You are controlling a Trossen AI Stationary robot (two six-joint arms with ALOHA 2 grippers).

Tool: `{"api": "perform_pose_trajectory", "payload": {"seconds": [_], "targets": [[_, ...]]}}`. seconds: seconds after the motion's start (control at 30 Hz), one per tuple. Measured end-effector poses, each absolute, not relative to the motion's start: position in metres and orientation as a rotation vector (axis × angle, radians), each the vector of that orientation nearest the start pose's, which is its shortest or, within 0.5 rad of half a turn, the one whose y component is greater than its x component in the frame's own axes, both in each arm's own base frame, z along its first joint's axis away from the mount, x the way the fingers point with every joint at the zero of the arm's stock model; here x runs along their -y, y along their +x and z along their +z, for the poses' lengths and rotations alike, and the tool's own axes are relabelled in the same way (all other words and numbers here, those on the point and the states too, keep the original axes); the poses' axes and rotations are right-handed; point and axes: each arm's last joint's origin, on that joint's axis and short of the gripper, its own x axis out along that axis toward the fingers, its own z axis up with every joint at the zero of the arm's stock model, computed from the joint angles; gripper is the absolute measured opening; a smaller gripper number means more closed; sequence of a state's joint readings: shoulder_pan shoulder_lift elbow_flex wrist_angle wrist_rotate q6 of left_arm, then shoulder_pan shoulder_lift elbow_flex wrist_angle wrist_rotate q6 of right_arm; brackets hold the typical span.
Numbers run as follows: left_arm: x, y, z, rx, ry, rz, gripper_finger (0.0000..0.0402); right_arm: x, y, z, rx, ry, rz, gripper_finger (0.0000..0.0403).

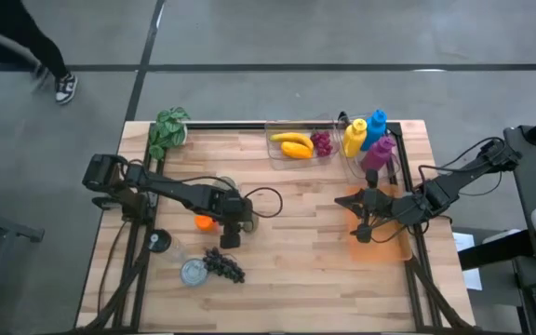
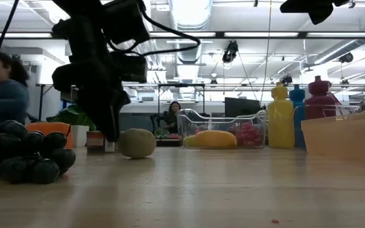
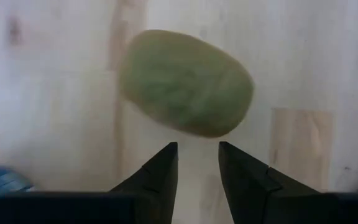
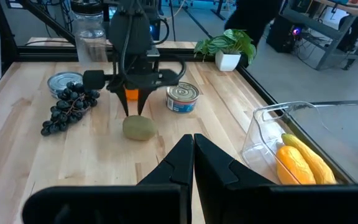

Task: Pick & Place Food Item
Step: Put the dark green kiwi into the left transparent bin

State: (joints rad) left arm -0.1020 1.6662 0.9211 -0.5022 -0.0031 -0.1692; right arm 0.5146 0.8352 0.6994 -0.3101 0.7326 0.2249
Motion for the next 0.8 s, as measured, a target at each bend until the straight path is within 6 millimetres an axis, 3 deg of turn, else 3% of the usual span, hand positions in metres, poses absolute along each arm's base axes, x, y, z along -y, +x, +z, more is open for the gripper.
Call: {"api": "perform_pose_trajectory", "payload": {"seconds": [0.27, 0.8], "targets": [[0.033, 0.309, 0.137, -1.213, -0.097, -0.027, 0.0119, -0.069, 0.161, 0.287, -0.335, -0.039, -0.253, 0.0008], [0.003, 0.342, 0.156, -0.932, 0.065, 0.038, 0.0119, -0.069, 0.161, 0.287, -0.335, -0.04, -0.253, 0.0008]]}}
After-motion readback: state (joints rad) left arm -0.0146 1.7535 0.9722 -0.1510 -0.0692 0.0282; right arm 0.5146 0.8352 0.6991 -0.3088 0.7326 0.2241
